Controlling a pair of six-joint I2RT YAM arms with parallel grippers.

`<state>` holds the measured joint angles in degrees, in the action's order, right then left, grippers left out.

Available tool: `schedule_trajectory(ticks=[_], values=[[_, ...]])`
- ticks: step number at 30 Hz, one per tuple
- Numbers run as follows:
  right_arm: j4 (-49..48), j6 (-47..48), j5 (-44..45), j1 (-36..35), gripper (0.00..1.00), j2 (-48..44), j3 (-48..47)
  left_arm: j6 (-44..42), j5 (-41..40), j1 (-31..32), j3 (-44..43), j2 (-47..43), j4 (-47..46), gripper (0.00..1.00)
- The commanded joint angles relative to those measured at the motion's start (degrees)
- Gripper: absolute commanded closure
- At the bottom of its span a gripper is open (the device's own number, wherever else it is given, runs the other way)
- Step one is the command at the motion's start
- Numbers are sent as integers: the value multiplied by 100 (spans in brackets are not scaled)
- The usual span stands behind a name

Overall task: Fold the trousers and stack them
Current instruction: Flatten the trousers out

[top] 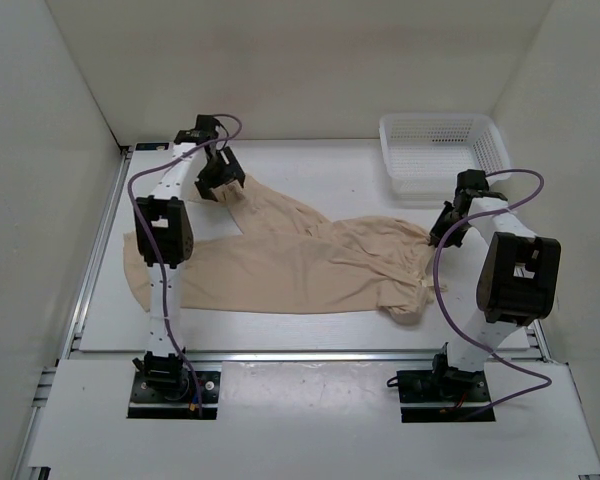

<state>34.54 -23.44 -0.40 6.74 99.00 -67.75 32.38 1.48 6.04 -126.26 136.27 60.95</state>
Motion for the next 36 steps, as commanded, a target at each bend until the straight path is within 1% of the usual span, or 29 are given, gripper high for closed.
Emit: schedule_trajectory(ticks=[1,2,3,4,5,6,8,10,13,14,15,17,18,19,20,21,22,23,24,26,27,28,30,31,32,33,34,35,36], values=[[26,50,-127,20,100,-74,-63,-65,-262,345,-951,722,521,9],[26,50,-127,20,100,-126,-63,22,-314,345,-1154,830,593,20],[26,50,-127,20,100,-127,-63,23,-315,345,-1156,831,594,26],[26,50,-127,20,100,-127,-63,23,-315,345,-1042,831,489,34],[78,50,-127,20,100,-127,-63,23,-393,345,-928,736,419,44],[79,50,-127,20,100,-188,-63,75,-394,345,-657,639,348,66],[79,50,-127,73,100,-188,-63,75,-394,345,-453,358,268,90],[79,-2,-127,125,100,-240,-63,128,-446,345,-312,78,347,90],[79,-3,-127,187,100,-302,-63,128,-665,345,240,-538,348,90],[79,-3,-127,187,100,-302,-63,50,-858,345,607,-714,295,90],[79,-3,-127,257,100,-363,-63,49,-955,345,837,-1090,295,90],[79,-3,-74,310,100,-443,-63,-21,-1079,284,1373,-1513,295,90],[79,-3,-74,371,100,-539,-63,-100,-1079,283,1976,-1724,295,90],[79,-3,-22,372,100,-653,-11,-153,-1079,283,2287,-2161,225,90],[79,50,-21,372,100,-706,-11,-153,-1079,283,2586,-2383,225,90],[79,50,57,372,100,-820,-11,-153,-931,362,3163,-2603,172,90],[79,50,136,424,100,-821,50,-153,-834,415,3421,-2997,67,88],[79,50,137,424,100,-899,51,-153,-703,415,3667,-3175,5,80],[79,50,137,424,100,-900,51,-223,-397,415,3948,-3298,-47,54],[131,103,137,424,100,-900,104,-328,-332,415,3951,-3379,-48,21],[131,103,137,424,100,-900,104,-390,-428,267,3551,-3379,83,9],[131,103,137,424,100,-900,104,-390,-490,170,3303,-3170,171,3],[131,103,137,424,100,-900,104,-443,-674,-84,2750,-2879,312,3],[131,103,137,424,100,-900,104,-443,-771,-138,2155,-2712,417,8],[131,103,137,424,100,-900,104,-443,-850,-191,1479,-2058,592,26],[131,103,137,424,100,-900,104,-443,-912,-191,1142,-1808,681,58],[131,103,137,424,100,-900,104,-443,-912,-191,460,-1536,760,69],[131,103,137,424,100,-900,104,-443,-912,-191,131,-1037,900,80],[131,103,68,424,100,-900,156,-443,-912,-191,-186,-780,988,90]])
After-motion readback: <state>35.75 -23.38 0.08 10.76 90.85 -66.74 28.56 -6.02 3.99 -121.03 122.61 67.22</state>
